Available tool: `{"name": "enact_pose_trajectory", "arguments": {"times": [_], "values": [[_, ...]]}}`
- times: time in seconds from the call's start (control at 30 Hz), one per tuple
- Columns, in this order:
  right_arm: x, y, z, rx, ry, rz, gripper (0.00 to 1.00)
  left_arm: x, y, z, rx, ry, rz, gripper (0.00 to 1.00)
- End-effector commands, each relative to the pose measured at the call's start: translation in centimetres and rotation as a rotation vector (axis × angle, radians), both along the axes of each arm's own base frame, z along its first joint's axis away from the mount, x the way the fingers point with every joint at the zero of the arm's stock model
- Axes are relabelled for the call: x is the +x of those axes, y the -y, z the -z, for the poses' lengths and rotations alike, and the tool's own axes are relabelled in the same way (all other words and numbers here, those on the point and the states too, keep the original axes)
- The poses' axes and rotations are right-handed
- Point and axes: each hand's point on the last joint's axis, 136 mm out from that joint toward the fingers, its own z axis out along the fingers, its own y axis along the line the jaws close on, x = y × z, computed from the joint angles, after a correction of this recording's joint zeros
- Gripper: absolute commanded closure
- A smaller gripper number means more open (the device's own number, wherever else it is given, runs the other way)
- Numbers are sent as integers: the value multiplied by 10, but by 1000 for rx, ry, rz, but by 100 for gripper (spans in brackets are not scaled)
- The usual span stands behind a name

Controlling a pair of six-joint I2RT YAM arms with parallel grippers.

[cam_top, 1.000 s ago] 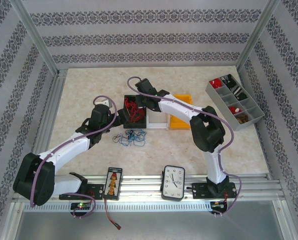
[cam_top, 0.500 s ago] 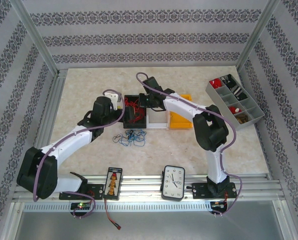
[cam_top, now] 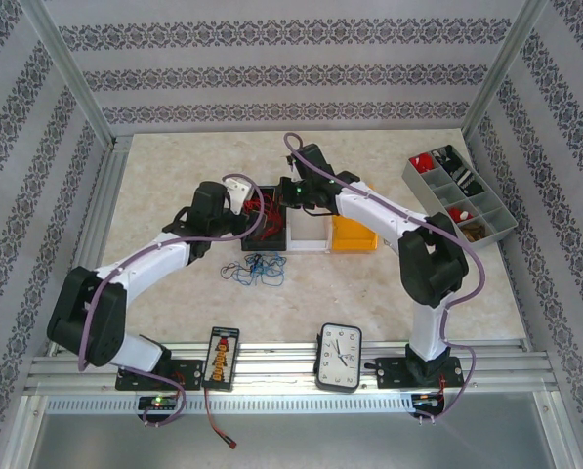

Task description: Untangle the cables

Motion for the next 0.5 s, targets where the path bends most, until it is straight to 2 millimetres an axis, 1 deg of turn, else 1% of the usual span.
{"name": "enact_pose_trajectory", "arguments": {"times": [0.0, 0.13, 0.2, 0.27, 0.3, 0.37, 0.43, 0.47], "values": [[-6, 4, -8, 31, -13, -2, 100, 13, 5, -5, 23, 35, 40, 34], [-9, 5, -9, 31, -10, -2, 100, 22, 10, 0, 8, 25, 46, 36], [-9, 7, -9, 26, -9, 3, 99, 26, 9, 3, 2, 15, 20, 38], [-10, 10, -9, 20, -2, 13, 100, 28, 6, 0, -28, 19, -29, 39], [-10, 13, -11, 15, 6, 24, 99, 30, 1, -4, -51, 36, -71, 39], [-10, 24, -13, -23, 50, 76, 99, 32, -15, -16, -119, 73, -204, 38], [-15, 34, -20, -91, 130, 98, 97, 27, -32, -18, -169, 67, -332, 37], [-19, 37, -21, -132, 163, 88, 96, 22, -39, -16, -177, 51, -367, 37]]}}
